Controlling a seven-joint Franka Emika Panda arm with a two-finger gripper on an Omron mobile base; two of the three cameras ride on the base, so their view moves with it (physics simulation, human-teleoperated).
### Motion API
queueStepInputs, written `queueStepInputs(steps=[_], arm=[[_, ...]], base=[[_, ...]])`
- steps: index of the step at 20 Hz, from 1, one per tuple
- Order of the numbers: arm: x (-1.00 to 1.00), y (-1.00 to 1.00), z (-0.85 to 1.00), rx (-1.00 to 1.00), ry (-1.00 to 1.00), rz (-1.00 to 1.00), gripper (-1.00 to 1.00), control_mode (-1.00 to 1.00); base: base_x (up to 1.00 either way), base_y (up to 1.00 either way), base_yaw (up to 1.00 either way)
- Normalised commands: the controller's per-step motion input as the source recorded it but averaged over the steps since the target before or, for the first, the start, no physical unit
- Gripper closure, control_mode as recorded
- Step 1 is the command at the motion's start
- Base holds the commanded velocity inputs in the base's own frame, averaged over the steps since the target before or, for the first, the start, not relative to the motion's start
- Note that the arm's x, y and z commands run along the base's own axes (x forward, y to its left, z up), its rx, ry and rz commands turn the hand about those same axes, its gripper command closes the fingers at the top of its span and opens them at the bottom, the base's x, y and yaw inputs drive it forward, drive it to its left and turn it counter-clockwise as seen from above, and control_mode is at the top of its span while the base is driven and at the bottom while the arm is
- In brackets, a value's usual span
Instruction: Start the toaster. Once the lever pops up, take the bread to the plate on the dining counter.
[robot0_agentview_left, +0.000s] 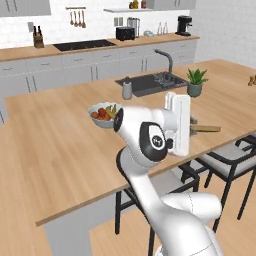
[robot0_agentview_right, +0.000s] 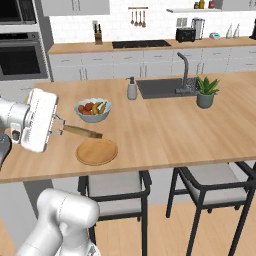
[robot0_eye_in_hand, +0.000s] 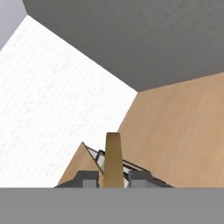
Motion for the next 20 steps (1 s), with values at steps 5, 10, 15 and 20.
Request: queueStepInputs(steps=[5, 10, 15, 20], arm=[[0.34, 0.18, -0.63, 0.03, -0.02, 0.00, 1.00, -1.00], [0.33, 0.14, -0.54, 0.05, -0.05, 0.00, 1.00, -1.00], [0.35, 0.22, -0.27, 0.05, -0.10, 0.00, 1.00, -1.00], [0.50, 0.33, -0.30, 0.01, -0.11, -0.01, 1.00, -1.00]], base=[[0.00, 0.00, 0.00], [0.00, 0.00, 0.00], [0.00, 0.00, 0.00], [0.00, 0.00, 0.00]])
